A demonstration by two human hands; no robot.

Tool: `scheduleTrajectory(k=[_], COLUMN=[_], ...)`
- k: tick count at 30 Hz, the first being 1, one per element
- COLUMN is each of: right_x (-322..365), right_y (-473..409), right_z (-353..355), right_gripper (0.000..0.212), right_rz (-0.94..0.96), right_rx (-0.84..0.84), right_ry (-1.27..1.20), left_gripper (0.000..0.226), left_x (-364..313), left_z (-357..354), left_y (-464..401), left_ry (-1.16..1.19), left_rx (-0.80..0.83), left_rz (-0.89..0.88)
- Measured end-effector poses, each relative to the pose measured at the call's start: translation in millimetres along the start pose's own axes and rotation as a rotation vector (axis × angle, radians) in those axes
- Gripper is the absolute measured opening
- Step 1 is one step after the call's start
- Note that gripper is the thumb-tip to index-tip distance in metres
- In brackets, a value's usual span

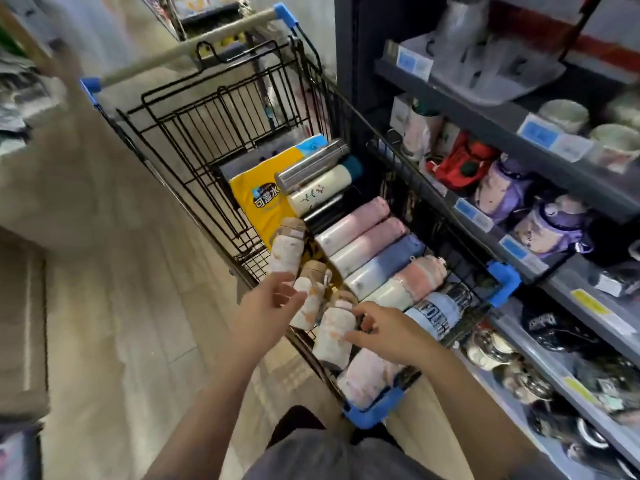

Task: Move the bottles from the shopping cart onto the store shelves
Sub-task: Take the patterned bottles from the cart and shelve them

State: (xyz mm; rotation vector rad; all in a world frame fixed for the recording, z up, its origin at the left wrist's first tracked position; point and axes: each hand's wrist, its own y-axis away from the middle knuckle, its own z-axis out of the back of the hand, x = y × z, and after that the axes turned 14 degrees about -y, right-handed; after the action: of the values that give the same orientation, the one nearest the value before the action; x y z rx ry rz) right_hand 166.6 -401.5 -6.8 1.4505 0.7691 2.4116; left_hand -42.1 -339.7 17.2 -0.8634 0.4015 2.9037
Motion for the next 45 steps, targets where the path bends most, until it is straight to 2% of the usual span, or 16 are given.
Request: scheduleTrajectory(k=[5, 9, 11, 14, 17, 21, 26, 31, 34, 37, 38, 40, 41, 43, 45], right_x=[-24.3, -39.1, -40.9, -35.5, -23.5, 0.4, 28.9, 35.5, 35.8, 35.5, 36.0, 38.3, 36.5, 33.5, 29.4], right_y=[-18.4, -35.5, -42.3, -58.5, -81.2, -115.1, -146.9, -174.9, -190.1, -209.6, -215.0, -224.0, -227.6, -230.8, -230.4], right_z=[-6.7, -17.9, -26.2, -42.3, -61.5, -82.9, -104.3, -113.3, -123.4, -132.6, -132.4, -130.9, -132.3, -135.6, -137.9], right_gripper=[0.039, 0.035, 0.028, 0.023, 0.021, 0.040, 0.069, 0.078, 0.087, 0.105, 0.105, 0.089, 0.091, 0.113, 0.120], right_rz=[-0.160, -0.288, -0.367, -0.461, -0.512, -0.516, -0.517, -0.560, -0.618, -0.674, -0.716, -0.765, -0.774, -0.723, -0.662], right_rx=[-0.108, -0.260, -0.342, -0.443, -0.471, -0.458, -0.446, -0.528, -0.532, -0.539, -0.562, -0.616, -0.642, -0.617, -0.599], right_ry=[-0.318, -0.475, -0.538, -0.678, -0.743, -0.761, -0.739, -0.598, -0.668, -0.660, -0.676, -0.730, -0.733, -0.667, -0.634], left_gripper=[0.082, 0.102, 0.111, 0.109, 0.105, 0.108, 0.114, 0.112, 0.114, 0.114, 0.112, 0.112, 0.113, 0.116, 0.113], left_x=[5.2, 36.7, 47.4, 61.3, 67.5, 57.3, 41.0, 47.7, 56.9, 67.6, 70.1, 70.9, 70.0, 66.9, 65.4], left_z=[-32.2, -65.8, -75.4, -82.7, -84.4, -75.3, -35.5, 24.7, 38.7, 39.4, 38.5, 36.9, 36.4, 37.8, 39.5], left_y=[-128.2, -199.9, -212.5, -218.6, -217.0, -213.5, -211.4, -189.8, -181.8, -176.1, -175.1, -175.8, -175.9, -175.7, -176.1], left_ry=[0.006, -0.041, -0.057, 0.012, 0.085, 0.161, 0.255, 0.372, 0.229, 0.082, 0.070, 0.062, 0.067, 0.088, 0.113], left_rx=[0.082, 0.181, 0.189, 0.166, 0.151, 0.131, 0.167, 0.116, 0.120, 0.084, 0.064, 0.037, 0.036, 0.059, 0.061], left_rz=[0.156, 0.358, 0.371, 0.311, 0.301, 0.307, 0.083, -0.183, -0.268, -0.340, -0.345, -0.306, -0.278, -0.207, -0.179])
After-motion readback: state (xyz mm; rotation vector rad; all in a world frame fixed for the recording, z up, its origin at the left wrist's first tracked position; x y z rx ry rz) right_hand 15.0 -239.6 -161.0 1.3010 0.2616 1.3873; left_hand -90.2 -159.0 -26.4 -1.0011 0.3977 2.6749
